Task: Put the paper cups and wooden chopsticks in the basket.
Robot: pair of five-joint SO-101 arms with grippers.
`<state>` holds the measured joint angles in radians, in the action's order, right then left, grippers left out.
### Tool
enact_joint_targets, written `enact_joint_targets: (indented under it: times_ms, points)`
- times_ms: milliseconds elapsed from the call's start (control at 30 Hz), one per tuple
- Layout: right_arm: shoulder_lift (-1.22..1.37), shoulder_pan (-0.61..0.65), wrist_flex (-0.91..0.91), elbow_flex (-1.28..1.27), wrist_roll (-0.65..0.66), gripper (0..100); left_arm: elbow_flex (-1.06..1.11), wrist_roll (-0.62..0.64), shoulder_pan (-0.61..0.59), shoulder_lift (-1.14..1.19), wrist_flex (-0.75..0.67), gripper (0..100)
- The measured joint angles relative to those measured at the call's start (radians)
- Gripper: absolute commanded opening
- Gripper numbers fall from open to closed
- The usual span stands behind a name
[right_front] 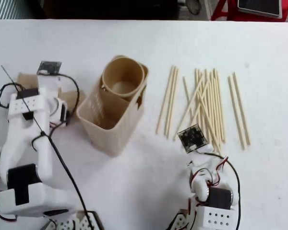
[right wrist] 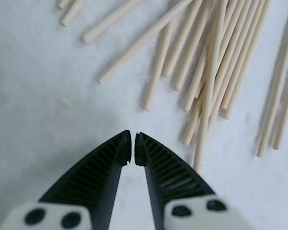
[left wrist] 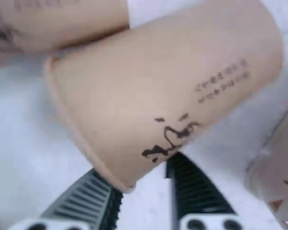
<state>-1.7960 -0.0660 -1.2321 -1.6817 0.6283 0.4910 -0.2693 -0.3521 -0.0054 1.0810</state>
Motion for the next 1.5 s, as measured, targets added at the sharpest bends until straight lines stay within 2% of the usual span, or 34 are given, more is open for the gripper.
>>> enact_joint_targets:
  times_ms: [133,433,600,900,1100,1267,1367,1500]
  points:
    - [0.0,0.0,0.0,0.0,0.0,2.8,0.005,-0.048,0.035,0.0,-0.014,4]
    - [0.0,0.0,0.0,0.0,0.0,2.8,0.005,-0.061,0.021,-0.038,-0.006,2]
    - [0.0,0.0,0.0,0.0,0.0,2.8,0.005,-0.061,-0.012,-0.255,0.063,2]
    - [0.0,0.0,0.0,0.0,0.0,2.8,0.005,-0.061,-0.017,-0.795,0.15,2]
    - [0.0,0.0,0.0,0.0,0.0,2.8,0.005,-0.153,-0.017,-1.005,0.169,2]
    - [0.0,0.0,0.0,0.0,0.0,2.8,-0.126,-0.229,-0.012,-0.985,0.232,2]
    - [0.0,0.0,0.0,0.0,0.0,2.8,-0.319,-0.247,0.051,-0.864,0.364,2]
    - [0.0,0.0,0.0,0.0,0.0,2.8,-0.704,-0.292,0.181,-0.56,0.603,2]
